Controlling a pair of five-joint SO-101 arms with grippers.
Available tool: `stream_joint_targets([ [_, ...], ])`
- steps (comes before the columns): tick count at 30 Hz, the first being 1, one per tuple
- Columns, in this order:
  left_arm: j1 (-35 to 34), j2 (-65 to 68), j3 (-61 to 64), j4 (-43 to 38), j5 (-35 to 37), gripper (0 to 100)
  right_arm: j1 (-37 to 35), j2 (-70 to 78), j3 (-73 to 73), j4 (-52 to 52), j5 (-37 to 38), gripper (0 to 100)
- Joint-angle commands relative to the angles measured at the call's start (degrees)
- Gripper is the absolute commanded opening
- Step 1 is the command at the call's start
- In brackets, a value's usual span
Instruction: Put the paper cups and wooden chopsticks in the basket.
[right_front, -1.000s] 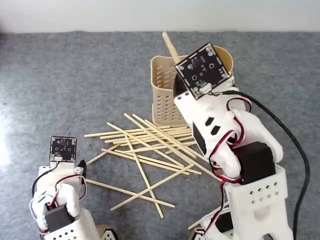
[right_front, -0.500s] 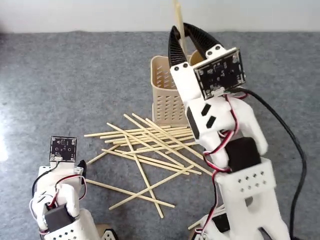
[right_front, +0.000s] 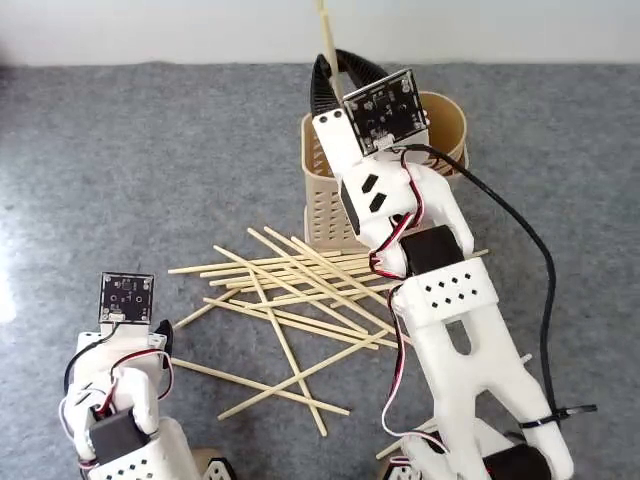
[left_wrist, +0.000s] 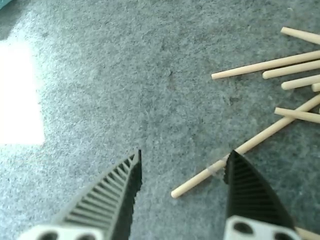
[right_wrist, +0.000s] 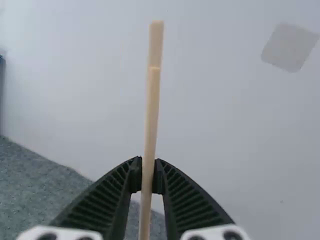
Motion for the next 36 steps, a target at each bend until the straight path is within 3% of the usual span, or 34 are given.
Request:
stream_joint_targets([
  [1,0.0,-0.8,-0.1,-0.6,0.4,25,1.5,-0.2,1.1,-1.2,-4.7,1.5],
  [5,0.0,-0.8,-0.1,-0.6,0.4,25,2.6,0.3,4.5,-0.6,-6.2,2.9],
  [10,0.0,-0.8,-0.1,-0.6,0.4,25,3.0,-0.9,4.1,7.3,-6.3,17.3],
  [13,0.0,-0.8,-0.1,-0.6,0.4,25,3.2,-3.6,1.8,13.0,-6.4,16.3],
  [19,0.0,-0.8,0.0,-1.1,0.4,25,3.3,-7.6,-6.5,33.4,-6.2,10.2],
  [23,0.0,-0.8,0.0,-1.2,0.4,25,3.3,-7.7,-12.4,51.0,-6.2,9.8],
  [27,0.0,-0.8,0.0,-1.2,0.4,25,3.2,-7.6,-13.2,61.8,-6.1,9.8],
  [30,0.0,-0.8,0.0,-1.2,0.4,25,3.1,-6.9,-10.1,64.7,-4.7,9.8],
  [36,0.0,-0.8,0.0,-1.2,0.4,25,2.6,-2.4,-1.8,64.1,5.5,10.4],
])
